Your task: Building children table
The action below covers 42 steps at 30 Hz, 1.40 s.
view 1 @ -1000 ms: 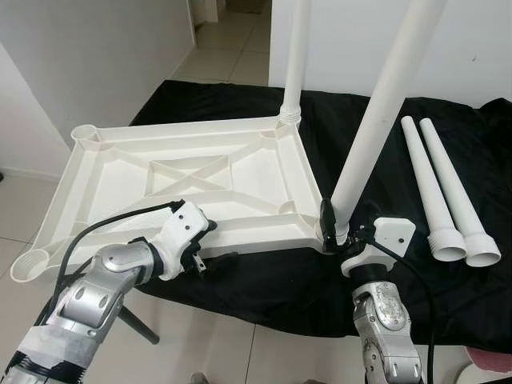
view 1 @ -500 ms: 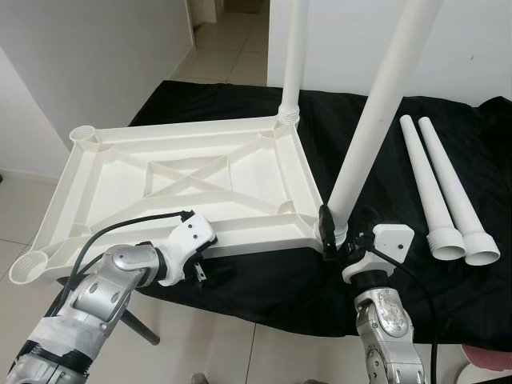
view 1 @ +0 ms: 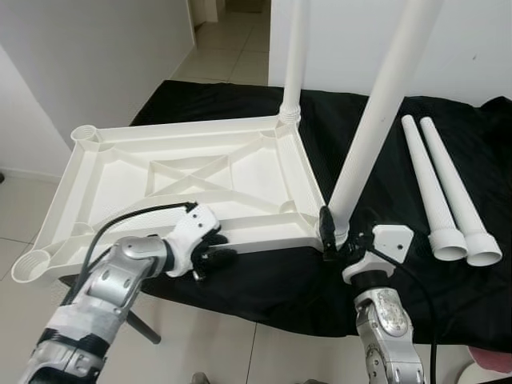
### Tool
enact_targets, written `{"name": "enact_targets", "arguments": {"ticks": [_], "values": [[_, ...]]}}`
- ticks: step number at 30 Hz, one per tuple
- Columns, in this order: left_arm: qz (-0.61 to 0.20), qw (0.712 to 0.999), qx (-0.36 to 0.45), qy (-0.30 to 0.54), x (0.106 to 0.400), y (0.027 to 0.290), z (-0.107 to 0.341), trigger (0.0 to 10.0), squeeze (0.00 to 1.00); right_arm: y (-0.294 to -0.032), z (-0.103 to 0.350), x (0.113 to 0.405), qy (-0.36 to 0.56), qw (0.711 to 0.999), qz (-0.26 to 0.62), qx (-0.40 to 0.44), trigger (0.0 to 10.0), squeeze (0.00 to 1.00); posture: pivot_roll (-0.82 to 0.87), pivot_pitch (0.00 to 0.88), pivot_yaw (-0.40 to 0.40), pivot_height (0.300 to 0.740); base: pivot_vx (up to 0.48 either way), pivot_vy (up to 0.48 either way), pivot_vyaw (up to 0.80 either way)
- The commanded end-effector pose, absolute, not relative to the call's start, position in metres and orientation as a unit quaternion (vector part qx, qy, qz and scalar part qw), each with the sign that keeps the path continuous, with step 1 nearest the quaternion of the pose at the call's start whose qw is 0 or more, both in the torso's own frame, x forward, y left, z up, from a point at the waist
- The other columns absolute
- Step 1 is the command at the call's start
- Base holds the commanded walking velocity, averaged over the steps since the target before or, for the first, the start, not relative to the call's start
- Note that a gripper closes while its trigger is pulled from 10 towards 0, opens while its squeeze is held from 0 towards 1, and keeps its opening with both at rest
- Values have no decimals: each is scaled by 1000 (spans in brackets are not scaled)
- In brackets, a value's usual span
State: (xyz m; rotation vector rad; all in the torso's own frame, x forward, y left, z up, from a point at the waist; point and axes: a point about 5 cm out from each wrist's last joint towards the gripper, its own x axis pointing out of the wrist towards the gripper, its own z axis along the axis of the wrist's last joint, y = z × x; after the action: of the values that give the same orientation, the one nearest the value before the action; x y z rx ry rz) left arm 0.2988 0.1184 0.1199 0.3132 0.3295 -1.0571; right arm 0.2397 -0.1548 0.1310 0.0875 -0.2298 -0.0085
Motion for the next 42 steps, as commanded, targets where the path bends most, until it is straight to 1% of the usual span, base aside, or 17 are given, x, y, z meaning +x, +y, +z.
{"name": "enact_targets", "arguments": {"ticks": [1,3,8,9,13,16,17,18,19,24,25,31,33,34,37,40,42], "values": [[-430,879,168,120,312,119,133,0,0,-156,129,241,-110,993,-12,47,10000,0,-45,31,63,740,0,0,0],[-435,880,161,107,316,105,135,0,0,-155,128,242,-111,993,-16,48,10000,0,-47,29,67,740,0,0,0],[-444,876,160,97,318,92,137,0,0,-155,129,244,-111,992,-20,49,10000,0,-47,27,70,740,0,0,0],[-453,872,165,83,320,76,140,9961,0,-154,128,245,-111,992,-24,51,10000,0,-49,26,75,740,0,0,0],[-453,874,159,73,322,64,144,10000,0,-153,128,246,-110,992,-29,52,10000,0,-53,26,79,740,0,0,0],[-454,875,153,72,323,59,145,10000,0,-153,127,247,-109,992,-34,53,10000,0,-57,26,84,740,0,0,0],[-451,879,140,73,324,56,146,10000,157,-153,127,248,-107,992,-38,53,10000,0,-61,27,90,740,0,0,0],[-451,879,140,73,324,56,146,10000,157,-153,127,248,-107,992,-38,53,10000,0,-61,27,90,740,0,0,0],[-453,880,123,75,324,54,147,10000,1000,-154,127,250,-106,992,-42,53,10000,0,-61,27,90,740,0,0,0],[-456,880,110,75,323,53,151,10000,1000,-159,127,254,-104,991,-62,51,10000,0,-63,29,90,740,0,0,0],[-469,876,97,62,322,54,161,10000,0,-161,126,258,-100,991,-75,48,10000,0,-61,28,85,740,0,0,0],[-479,874,74,42,321,56,171,10000,0,-166,125,263,-95,990,-101,41,10000,0,-54,25,69,740,0,0,0],[-474,878,62,28,322,60,176,10000,0,-170,122,266,-85,988,-128,32,10000,0,-48,23,61,740,0,0,0],[-474,878,62,28,322,60,176,10000,0,-170,122,266,-85,988,-128,32,10000,0,-48,23,61,740,0,0,0],[-452,891,26,29,328,69,180,10000,0,-173,120,271,-76,983,-164,28,10000,0,-41,17,40,740,0,0,0],[-446,894,21,32,329,72,180,10000,0,-174,120,272,-77,981,-176,31,10000,0,-42,15,33,740,0,0,0],[-434,900,22,39,332,78,178,10000,0,-178,120,274,-73,976,-204,26,10000,0,-42,14,25,740,0,0,0]]}}
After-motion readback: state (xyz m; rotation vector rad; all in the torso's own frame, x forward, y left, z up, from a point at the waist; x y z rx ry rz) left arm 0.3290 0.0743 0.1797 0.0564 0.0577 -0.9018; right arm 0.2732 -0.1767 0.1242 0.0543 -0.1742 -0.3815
